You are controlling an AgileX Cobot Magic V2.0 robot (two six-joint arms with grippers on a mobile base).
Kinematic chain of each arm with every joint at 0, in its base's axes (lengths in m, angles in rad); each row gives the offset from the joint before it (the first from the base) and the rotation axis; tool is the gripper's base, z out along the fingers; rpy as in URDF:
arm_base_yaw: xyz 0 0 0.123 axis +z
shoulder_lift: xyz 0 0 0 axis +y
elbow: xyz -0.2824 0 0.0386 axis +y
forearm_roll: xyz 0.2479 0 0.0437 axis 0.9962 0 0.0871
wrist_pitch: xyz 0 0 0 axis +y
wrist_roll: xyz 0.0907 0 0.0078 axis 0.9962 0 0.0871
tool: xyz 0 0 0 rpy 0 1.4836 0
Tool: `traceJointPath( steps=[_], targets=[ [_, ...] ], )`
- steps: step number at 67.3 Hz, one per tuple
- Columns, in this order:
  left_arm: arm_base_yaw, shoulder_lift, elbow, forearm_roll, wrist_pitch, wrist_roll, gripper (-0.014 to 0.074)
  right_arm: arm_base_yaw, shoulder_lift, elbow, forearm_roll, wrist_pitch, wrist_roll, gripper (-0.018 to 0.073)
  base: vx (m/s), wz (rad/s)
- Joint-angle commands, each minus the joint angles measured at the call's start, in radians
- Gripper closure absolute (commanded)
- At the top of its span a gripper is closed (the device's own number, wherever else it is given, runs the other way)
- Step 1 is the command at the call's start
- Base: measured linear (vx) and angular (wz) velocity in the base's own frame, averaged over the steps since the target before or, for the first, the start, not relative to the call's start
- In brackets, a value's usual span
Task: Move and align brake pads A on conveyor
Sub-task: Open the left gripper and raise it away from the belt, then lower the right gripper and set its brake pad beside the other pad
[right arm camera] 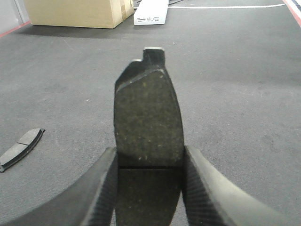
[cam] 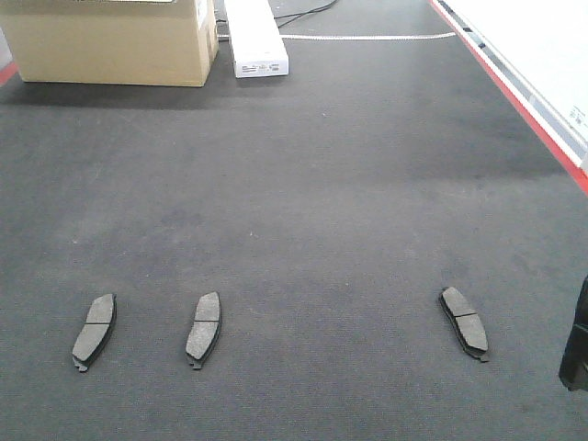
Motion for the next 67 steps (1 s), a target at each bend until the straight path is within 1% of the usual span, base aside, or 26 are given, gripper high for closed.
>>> traceJointPath(
  steps=[1, 17, 23, 31, 41, 53, 60, 67],
  targets=[
    [-0.004, 0.012, -0.021, -0.007, -0.075, 0.004, 0.0126, -0.004, 0.005, -0.032, -0.020, -0.100, -0.004, 0.0566, 0.00, 0.00],
    [-0.003, 0.012, -0.021, -0.006, -0.075, 0.004, 0.0126, -0.004, 0.005, -0.032, -0.020, -0.105, -0.004, 0.0566, 0.00, 0.00],
    [-0.003, 0.012, -0.021, -0.006, -0.075, 0.004, 0.0126, -0.004, 0.005, -0.032, -0.004, -0.105, 0.000, 0.0566, 0.00, 0.00],
    [-0.003, 0.012, -0.021, -0.006, -0.075, 0.004, 0.0126, -0.004, 0.049, -0.041, 0.001, -0.120, 0.000, 0.0566, 0.00, 0.00],
    [-0.003, 0.012, -0.021, -0.006, -0.075, 0.004, 0.0126, -0.004, 0.221, -0.125, 0.067, -0.096, 0.000, 0.0563, 0.00, 0.00],
    [-0.003, 0.012, -0.021, -0.006, -0.075, 0.004, 0.0126, -0.004, 0.494, -0.255, 0.156, -0.094, -0.004, 0.0554, 0.00, 0.00],
    [-0.003, 0.012, -0.021, -0.006, -0.075, 0.004, 0.0126, -0.004, 0.667, -0.322, 0.174, -0.090, -0.010, 0.0551, 0.00, 0.00],
    [-0.003, 0.012, -0.021, -0.006, -0.075, 0.004, 0.0126, -0.004, 0.811, -0.395, 0.174, -0.052, -0.010, 0.0546, 0.00, 0.00]
  ],
)
